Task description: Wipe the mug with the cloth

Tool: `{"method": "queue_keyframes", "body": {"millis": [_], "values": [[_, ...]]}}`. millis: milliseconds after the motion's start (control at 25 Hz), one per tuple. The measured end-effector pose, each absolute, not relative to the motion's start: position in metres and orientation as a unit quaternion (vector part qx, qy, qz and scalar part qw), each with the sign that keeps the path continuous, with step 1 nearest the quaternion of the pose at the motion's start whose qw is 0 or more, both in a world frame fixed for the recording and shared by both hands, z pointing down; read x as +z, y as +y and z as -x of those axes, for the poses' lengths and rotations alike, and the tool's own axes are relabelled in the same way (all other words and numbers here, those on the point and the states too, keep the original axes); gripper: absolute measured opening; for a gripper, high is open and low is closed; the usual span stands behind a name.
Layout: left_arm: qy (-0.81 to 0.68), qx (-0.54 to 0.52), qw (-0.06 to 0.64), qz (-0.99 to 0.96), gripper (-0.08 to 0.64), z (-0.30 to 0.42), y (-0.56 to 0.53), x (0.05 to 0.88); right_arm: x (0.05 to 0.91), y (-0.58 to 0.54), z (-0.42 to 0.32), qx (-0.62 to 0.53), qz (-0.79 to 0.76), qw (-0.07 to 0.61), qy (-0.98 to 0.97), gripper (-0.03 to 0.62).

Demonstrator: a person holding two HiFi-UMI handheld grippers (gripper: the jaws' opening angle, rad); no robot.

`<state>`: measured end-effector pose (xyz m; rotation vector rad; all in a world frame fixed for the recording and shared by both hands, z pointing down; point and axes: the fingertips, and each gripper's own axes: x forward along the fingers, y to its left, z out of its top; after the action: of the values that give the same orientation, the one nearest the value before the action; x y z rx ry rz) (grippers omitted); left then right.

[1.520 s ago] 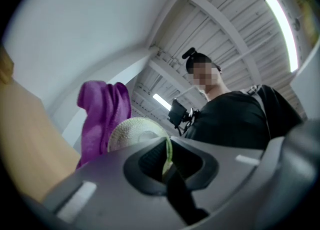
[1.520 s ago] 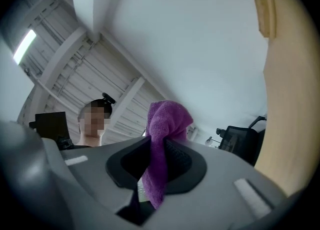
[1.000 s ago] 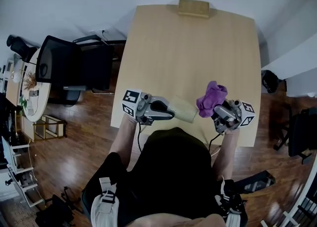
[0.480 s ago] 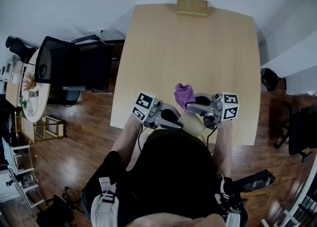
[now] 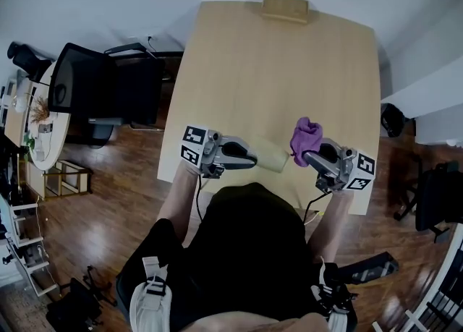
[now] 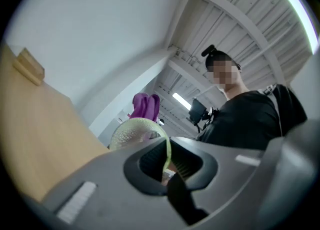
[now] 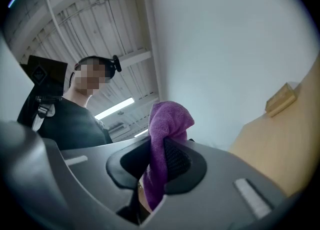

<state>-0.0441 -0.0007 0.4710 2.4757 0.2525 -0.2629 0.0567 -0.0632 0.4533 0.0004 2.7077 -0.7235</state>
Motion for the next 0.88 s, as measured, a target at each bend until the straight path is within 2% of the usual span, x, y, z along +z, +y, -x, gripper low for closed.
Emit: {"method": "queue_keyframes", "body": {"millis": [200,480,720,880], "values": [[0.126,-0.062,0.322,-0.936,0.041,0.019,0.010,0.477,0.465,-0.035,-0.017,-0.202,-0.051,0.071,0.975,0.058],[0.183,-0.001,0.320,-0.930,0.052,-0.010,0.043,0.491,0.482,-0.030,0.021,-0.218,-0.092,0.026,0.971,0.058],[0.112,-0.059,0.347,-0.929,0.041,0.008,0.009,0.493,0.469,-0.073,-0.024,-0.205,0.029,0.085,0.975,0.058],[0.059,-0.073,0.358,-0.929,0.041,0.035,-0.015,0.496,0.465,-0.065,-0.049,-0.166,0.055,0.061,0.983,0.058]]}}
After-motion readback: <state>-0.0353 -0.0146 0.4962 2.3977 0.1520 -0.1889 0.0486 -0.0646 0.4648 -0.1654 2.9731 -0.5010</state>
